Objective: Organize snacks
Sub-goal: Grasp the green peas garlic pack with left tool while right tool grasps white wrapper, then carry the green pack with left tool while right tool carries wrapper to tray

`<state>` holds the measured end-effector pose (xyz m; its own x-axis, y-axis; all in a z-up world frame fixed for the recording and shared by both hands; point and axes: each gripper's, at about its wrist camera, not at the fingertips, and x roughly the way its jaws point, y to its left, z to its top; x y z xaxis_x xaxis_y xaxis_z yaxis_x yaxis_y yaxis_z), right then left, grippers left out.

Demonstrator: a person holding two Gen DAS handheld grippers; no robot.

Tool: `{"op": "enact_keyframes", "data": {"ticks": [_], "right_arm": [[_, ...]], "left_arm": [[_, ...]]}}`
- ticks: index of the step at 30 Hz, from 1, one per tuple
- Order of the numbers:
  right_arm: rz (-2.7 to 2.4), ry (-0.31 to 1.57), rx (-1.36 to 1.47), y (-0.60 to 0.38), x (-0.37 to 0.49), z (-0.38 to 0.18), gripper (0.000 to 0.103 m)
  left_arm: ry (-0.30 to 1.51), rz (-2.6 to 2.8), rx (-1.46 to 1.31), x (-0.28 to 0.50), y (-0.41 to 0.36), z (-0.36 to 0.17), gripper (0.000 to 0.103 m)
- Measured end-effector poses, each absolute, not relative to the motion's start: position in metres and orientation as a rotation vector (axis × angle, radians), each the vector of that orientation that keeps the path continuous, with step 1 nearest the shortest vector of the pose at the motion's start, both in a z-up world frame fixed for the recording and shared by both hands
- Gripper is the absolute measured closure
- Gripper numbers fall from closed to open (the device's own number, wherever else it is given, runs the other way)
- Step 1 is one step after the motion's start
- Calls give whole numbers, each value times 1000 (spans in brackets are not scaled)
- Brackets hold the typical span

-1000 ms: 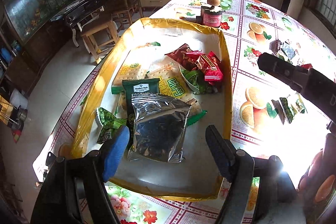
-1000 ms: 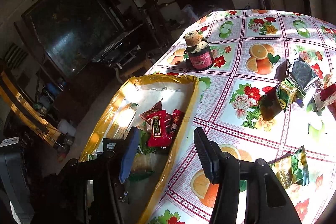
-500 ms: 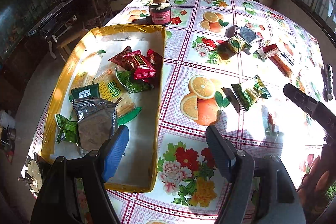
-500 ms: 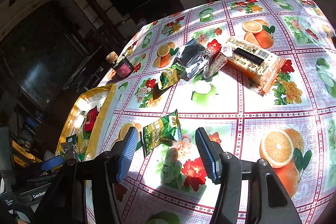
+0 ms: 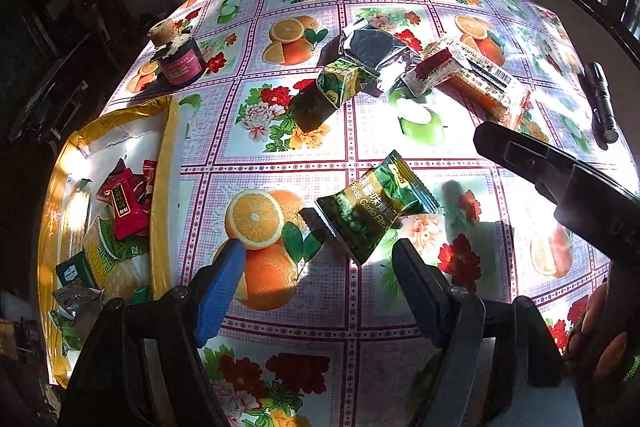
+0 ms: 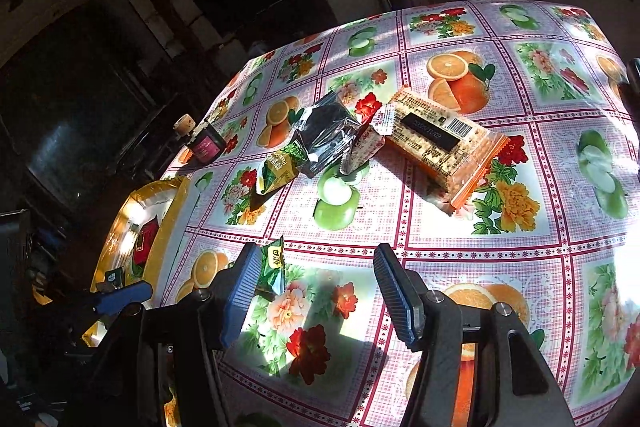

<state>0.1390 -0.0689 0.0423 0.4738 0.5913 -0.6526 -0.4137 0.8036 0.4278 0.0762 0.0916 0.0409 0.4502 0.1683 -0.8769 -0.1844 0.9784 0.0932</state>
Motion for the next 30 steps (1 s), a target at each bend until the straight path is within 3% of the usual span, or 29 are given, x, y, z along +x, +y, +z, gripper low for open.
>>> {"op": "enact_keyframes", "data": {"ticks": [16,18,22,23,26,30], "right_arm": [[512,937,322,-39,241,10,40],[509,934,336,-40,248,8,45],[506,930,326,-38,257,6,68],[512,933,333,-39,258,6,74],[539,916,336,-44,252,9,78],[574,895,343,-52,233,17,80]], "left_arm": [[1144,128,10,133,88,11,28],[1141,105,-5,136,86,10,28],[1138,45,-47,139,86,8,28],[1130,44,-46,138,85,8,32],[1120,28,-56,135,86,13,66],[1129,25,-91,128,92,15,67]]}}
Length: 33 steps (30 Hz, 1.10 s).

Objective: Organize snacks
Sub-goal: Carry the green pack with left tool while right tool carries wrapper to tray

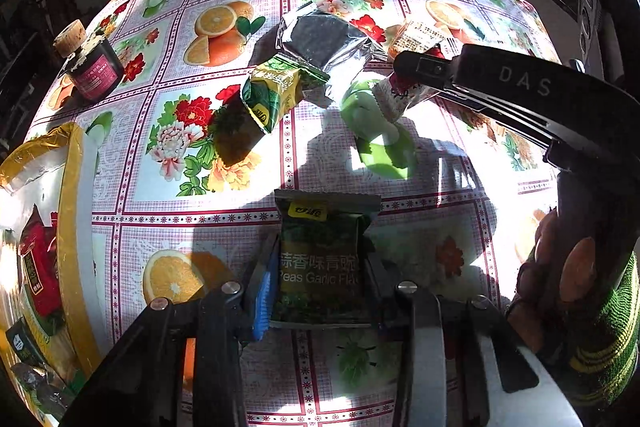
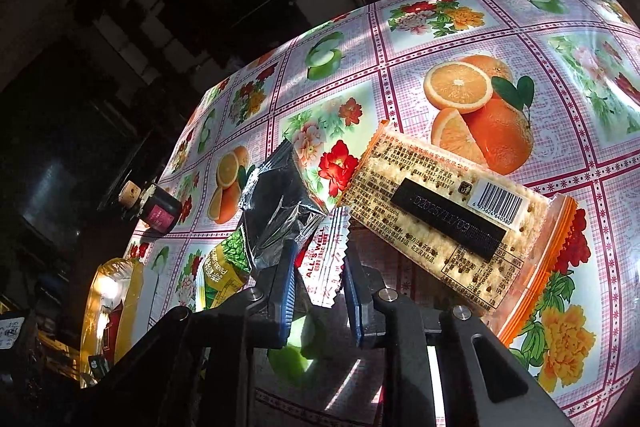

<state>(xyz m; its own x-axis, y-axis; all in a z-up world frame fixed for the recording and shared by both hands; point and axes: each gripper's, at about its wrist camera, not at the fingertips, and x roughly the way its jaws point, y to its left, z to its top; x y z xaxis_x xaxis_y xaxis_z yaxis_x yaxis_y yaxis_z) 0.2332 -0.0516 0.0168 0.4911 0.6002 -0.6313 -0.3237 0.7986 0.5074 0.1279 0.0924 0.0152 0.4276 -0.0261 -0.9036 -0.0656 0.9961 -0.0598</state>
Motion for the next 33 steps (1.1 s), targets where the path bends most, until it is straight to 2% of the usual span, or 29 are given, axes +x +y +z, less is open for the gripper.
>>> {"op": "enact_keyframes", "data": {"ticks": [8,17,25,33], "right_arm": [[654,853,348,-66,184,41,80],[728,776,384,-90,105,74,80],[785,787,400,-85,58,74,80],[839,808,365,-63,32,75,79]], "left_arm": [[1128,85,-172,95,111,27,69],[1045,294,-153,31,126,56,69],[942,443,-102,-19,136,86,68],[919,484,-119,-46,152,92,68]]}}
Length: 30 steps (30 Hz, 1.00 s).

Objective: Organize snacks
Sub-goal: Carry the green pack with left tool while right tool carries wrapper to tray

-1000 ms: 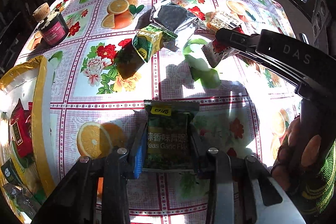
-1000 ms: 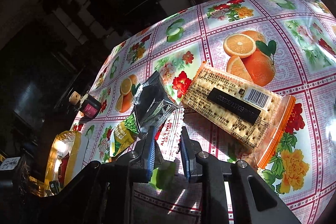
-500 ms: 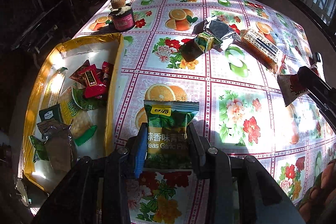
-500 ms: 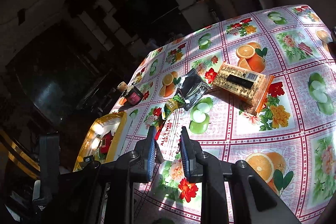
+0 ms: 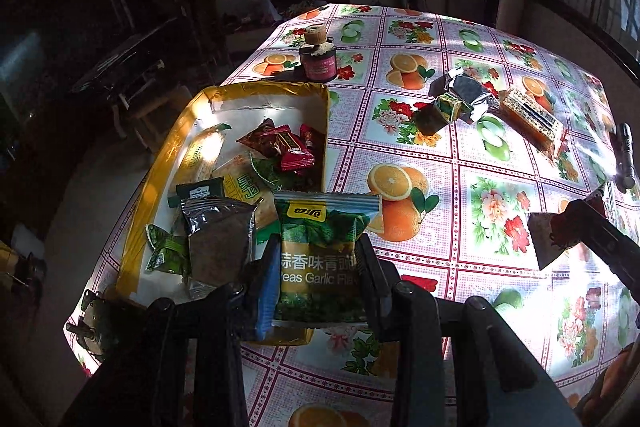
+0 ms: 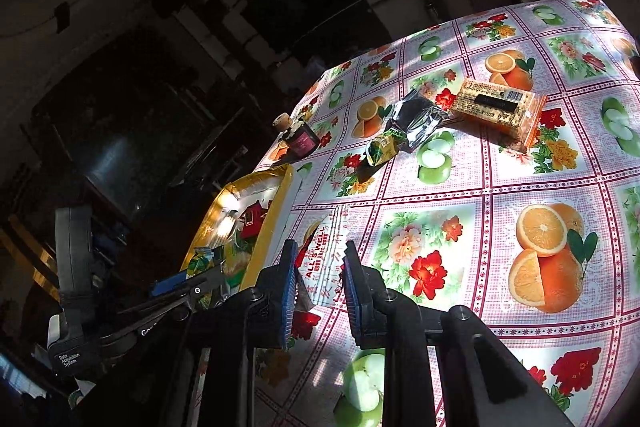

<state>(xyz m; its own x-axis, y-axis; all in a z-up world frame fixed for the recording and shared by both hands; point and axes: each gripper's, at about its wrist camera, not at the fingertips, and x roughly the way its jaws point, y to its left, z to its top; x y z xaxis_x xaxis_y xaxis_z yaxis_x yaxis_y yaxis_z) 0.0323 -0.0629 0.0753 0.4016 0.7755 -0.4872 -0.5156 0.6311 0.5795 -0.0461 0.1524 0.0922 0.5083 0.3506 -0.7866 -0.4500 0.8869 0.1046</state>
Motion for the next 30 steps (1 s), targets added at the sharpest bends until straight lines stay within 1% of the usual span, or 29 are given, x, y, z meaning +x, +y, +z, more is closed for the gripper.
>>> {"op": "enact_keyframes", "data": {"ticks": [8,30], "right_arm": [[890,805,319,-39,16,85,79],[974,824,229,10,-8,91,78]], "left_arm": [[907,519,-142,-62,170,95,68],[893,561,-201,-88,202,97,68]]}}
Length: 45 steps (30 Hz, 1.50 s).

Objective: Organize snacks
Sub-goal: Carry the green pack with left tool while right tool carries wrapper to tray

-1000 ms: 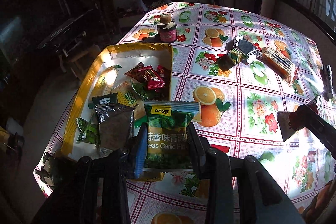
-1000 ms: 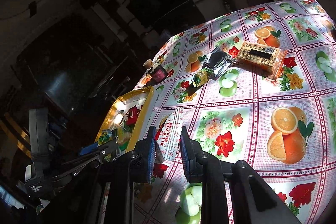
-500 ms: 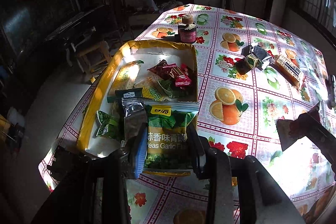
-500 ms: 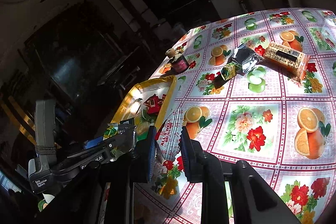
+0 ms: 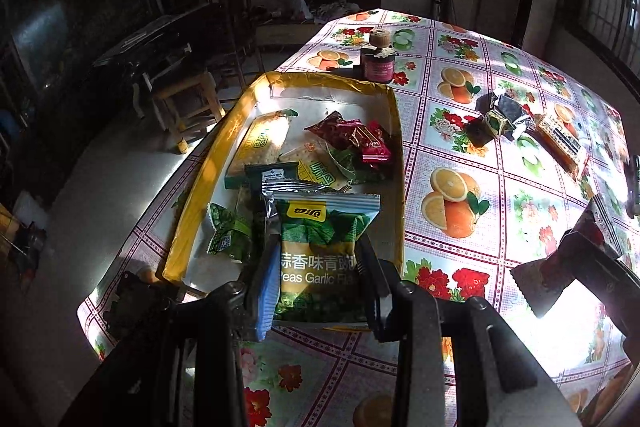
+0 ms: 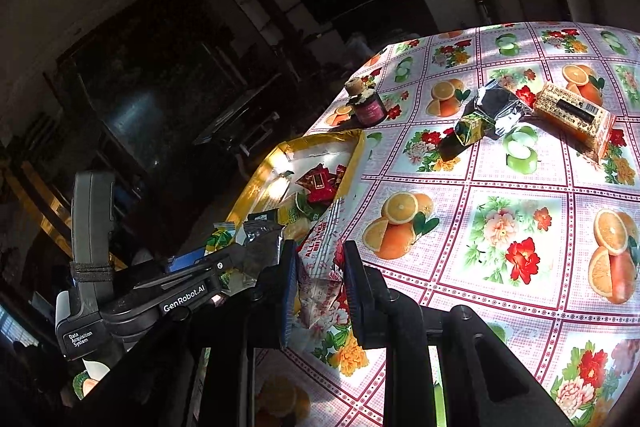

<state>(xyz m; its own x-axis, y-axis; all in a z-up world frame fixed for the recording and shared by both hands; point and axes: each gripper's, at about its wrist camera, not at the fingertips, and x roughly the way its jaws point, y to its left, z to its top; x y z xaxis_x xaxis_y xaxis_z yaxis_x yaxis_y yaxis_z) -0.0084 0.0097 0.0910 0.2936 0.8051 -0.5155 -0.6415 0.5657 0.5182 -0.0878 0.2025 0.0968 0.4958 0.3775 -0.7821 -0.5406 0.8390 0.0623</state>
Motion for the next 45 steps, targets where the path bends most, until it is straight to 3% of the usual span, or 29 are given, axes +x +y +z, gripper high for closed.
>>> {"op": "enact_keyframes", "data": {"ticks": [21,45], "right_arm": [[1076,819,172,76,-4,98,78],[1060,851,182,177,80,83,78]], "left_arm": [[903,623,-260,-91,243,88,68],[926,696,-294,-50,296,81,68]]}}
